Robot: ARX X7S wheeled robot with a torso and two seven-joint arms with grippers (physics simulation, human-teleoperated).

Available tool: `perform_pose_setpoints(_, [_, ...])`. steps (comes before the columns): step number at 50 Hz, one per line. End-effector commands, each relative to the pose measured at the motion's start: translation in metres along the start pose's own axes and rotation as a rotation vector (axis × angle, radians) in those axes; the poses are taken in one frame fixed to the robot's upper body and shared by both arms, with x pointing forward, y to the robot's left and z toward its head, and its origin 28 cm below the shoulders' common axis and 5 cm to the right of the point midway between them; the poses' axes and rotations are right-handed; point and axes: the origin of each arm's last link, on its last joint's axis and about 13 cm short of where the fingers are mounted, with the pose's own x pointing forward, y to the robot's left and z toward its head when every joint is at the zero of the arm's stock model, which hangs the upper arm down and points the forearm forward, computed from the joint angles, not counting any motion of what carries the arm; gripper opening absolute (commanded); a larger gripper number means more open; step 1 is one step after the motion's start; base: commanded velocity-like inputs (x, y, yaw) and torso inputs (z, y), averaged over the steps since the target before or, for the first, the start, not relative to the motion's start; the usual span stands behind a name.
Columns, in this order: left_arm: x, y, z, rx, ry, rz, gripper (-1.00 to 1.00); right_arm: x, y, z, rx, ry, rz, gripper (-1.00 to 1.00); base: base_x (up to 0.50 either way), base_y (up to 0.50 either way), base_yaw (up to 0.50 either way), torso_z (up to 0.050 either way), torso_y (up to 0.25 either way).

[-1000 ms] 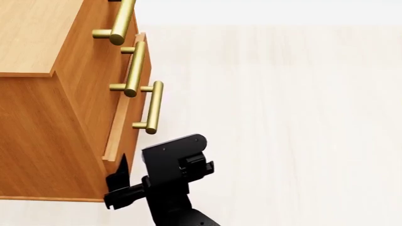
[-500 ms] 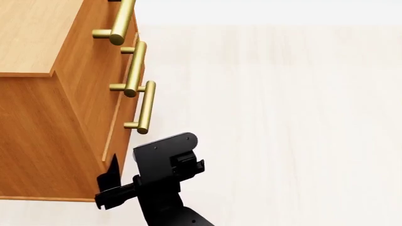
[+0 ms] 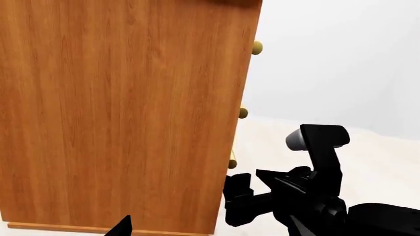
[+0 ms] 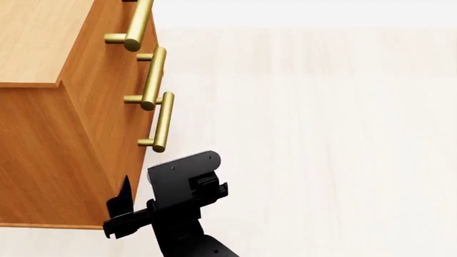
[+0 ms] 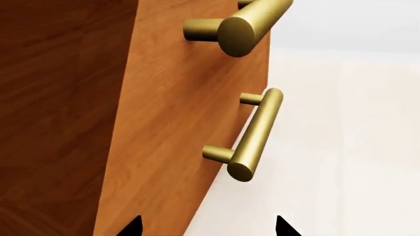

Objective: Put the bowl in the bottom drawer of the cabinet and close it.

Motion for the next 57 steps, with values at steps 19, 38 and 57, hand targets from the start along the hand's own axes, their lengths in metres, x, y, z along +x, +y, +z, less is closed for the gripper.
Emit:
perform_pose_setpoints(19, [-0.001,-0.001,0.001,-0.003,0.003,-0.003,1.0,-0.029,-0.013,0.023,0.016,-0.052,-0.029,1.0,0.0,0.0,0.0,0.0,-0.001])
perform_pose_setpoints(38, [-0.002,-0.006,-0.002,-0.003,0.015,-0.025,1.0,-0.084,-0.042,0.035,-0.021,-0.149,-0.197,1.0,0.0,0.0,0.0,0.0,0.0])
perform_pose_setpoints(57, [-0.003,-0.009,-0.002,0.001,0.013,-0.036,1.0,-0.145,-0.033,0.014,0.02,-0.208,-0.29,1.0,0.0,0.0,0.0,0.0,0.0])
